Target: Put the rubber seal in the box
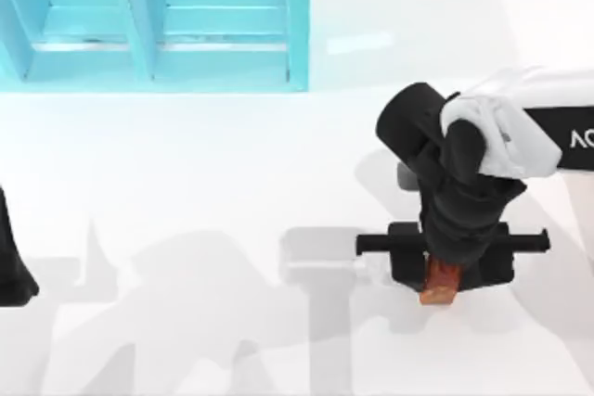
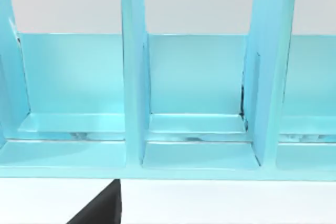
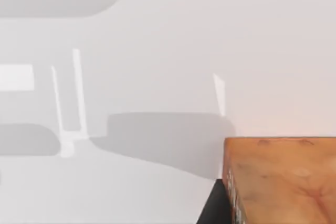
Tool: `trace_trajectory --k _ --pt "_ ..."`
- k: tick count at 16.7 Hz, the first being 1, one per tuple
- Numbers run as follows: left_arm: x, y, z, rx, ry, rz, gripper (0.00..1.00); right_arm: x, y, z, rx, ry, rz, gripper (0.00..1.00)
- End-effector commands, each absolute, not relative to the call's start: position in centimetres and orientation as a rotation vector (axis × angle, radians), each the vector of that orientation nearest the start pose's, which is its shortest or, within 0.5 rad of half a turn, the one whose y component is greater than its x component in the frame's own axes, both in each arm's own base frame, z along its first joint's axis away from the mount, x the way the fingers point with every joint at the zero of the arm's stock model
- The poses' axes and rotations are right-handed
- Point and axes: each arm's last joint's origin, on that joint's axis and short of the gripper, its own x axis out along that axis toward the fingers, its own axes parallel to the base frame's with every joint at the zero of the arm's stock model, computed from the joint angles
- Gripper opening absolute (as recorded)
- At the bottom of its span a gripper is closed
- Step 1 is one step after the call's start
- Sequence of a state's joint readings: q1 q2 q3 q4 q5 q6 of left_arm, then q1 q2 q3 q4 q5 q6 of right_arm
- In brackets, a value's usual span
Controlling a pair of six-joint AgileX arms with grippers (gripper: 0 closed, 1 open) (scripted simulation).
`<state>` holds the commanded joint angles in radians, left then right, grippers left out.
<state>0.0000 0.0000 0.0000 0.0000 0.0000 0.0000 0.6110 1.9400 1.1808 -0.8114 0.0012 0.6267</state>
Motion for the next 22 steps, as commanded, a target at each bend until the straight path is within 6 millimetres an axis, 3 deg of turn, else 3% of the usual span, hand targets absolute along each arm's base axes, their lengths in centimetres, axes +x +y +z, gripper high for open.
trace_trajectory --k 10,18,22 --pt "10.6 -0.1 16.0 0.0 0.0 0.0 1.0 27.9 19.8 12.7 0.011 1.565 -0.006 0.0" --pt "10.6 -0.1 16.0 0.0 0.0 0.0 1.0 27.9 19.7 21.0 0.005 1.578 -0.015 0.0" --pt "10.6 -0.1 16.0 0.0 0.0 0.0 1.0 27.8 19.6 22.2 0.01 1.569 -0.009 0.0"
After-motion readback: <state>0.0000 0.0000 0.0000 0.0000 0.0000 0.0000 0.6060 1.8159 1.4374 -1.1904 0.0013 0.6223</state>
